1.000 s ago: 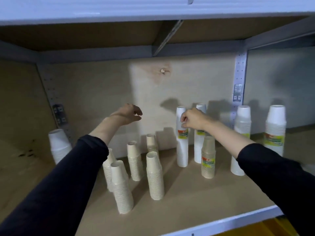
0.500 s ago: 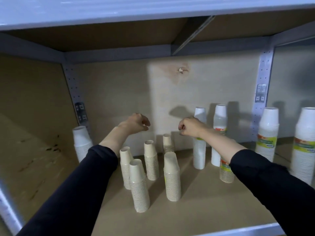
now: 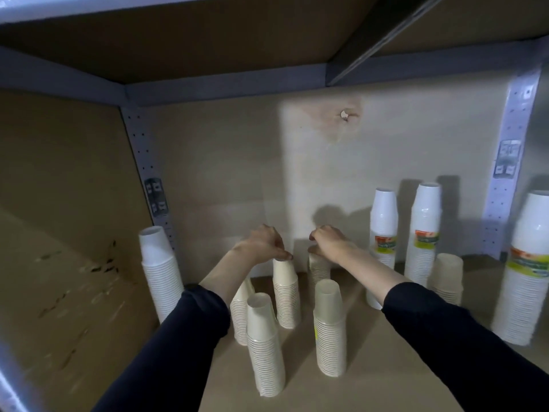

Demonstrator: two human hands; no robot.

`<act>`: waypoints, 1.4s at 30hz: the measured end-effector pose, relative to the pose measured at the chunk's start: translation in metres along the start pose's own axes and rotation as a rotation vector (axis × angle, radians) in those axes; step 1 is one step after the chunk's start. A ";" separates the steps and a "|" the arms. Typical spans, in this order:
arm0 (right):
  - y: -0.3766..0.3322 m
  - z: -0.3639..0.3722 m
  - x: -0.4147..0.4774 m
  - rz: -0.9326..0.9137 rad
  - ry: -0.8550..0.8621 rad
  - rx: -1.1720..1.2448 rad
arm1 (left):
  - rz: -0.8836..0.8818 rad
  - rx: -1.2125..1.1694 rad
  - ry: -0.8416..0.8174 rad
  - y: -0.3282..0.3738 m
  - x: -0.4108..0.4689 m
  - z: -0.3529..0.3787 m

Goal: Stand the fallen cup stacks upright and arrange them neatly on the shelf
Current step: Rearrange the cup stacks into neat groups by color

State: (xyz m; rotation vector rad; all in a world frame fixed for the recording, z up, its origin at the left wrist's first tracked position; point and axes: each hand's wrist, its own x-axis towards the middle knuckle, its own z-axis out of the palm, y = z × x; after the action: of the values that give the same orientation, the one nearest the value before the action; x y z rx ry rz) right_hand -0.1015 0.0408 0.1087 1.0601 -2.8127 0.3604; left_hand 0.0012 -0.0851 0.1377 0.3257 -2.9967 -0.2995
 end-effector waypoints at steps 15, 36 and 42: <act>0.025 0.000 0.012 -0.097 0.052 0.176 | 0.159 -0.021 -0.081 -0.016 0.009 0.009; 0.027 -0.013 0.006 -0.099 -0.069 0.208 | 0.142 -0.038 -0.007 -0.013 0.016 0.014; 0.019 -0.005 0.005 -0.079 -0.011 0.141 | 0.140 -0.018 -0.004 -0.012 0.016 0.014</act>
State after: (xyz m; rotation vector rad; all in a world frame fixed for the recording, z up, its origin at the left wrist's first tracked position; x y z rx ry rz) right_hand -0.1180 0.0531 0.1114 1.2001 -2.7797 0.5533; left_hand -0.0142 -0.0977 0.1228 0.1122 -2.9995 -0.3139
